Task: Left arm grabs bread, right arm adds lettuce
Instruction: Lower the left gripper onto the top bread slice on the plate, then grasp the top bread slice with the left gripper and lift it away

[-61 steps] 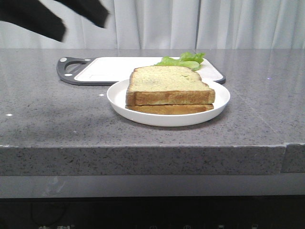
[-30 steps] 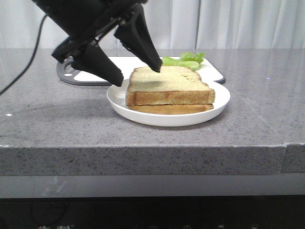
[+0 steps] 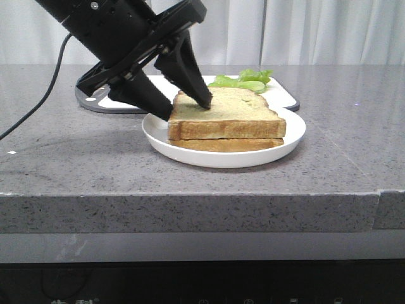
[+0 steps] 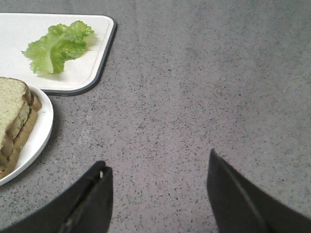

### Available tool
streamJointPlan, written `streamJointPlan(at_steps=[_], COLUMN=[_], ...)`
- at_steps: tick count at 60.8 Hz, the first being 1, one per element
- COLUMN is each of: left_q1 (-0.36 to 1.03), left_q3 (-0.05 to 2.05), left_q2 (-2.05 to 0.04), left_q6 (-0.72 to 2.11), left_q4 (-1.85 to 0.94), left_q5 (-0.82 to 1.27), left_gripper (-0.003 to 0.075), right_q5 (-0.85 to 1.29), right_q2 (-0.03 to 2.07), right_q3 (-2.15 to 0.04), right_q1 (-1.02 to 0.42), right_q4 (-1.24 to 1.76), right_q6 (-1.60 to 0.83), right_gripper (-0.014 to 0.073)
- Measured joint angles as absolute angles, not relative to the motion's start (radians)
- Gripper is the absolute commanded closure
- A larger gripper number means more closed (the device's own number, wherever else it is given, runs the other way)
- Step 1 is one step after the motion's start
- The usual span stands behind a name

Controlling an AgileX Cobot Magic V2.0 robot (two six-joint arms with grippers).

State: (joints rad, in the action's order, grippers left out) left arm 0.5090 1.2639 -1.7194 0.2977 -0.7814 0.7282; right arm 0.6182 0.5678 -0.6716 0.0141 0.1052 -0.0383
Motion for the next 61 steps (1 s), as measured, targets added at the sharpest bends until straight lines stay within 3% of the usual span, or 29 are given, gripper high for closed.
streamJointPlan(at_steps=[15, 41, 61], left_q1=[0.509, 0.509, 0.509], left_q3=[1.264, 1.304, 1.289], left_q2=[-1.719, -1.617, -1.304], left_q6=[0.298, 0.298, 0.084], left_q4=[-0.785, -0.726, -0.316], left_q5=[0.722, 0.762, 0.840], left_gripper=[0.0740, 0.0741, 0.0741], right_q5=[0.618, 0.664, 0.668], right_q2=[0.568, 0.660, 0.987], right_q3=[-0.672, -0.708, -0.867], right_q1=[0.014, 0.014, 0.014], right_q4=[0.105, 0.262, 0.560], right_q6=[-0.038, -0.103, -0.320], right_gripper=[0.0144, 0.0144, 0.0144])
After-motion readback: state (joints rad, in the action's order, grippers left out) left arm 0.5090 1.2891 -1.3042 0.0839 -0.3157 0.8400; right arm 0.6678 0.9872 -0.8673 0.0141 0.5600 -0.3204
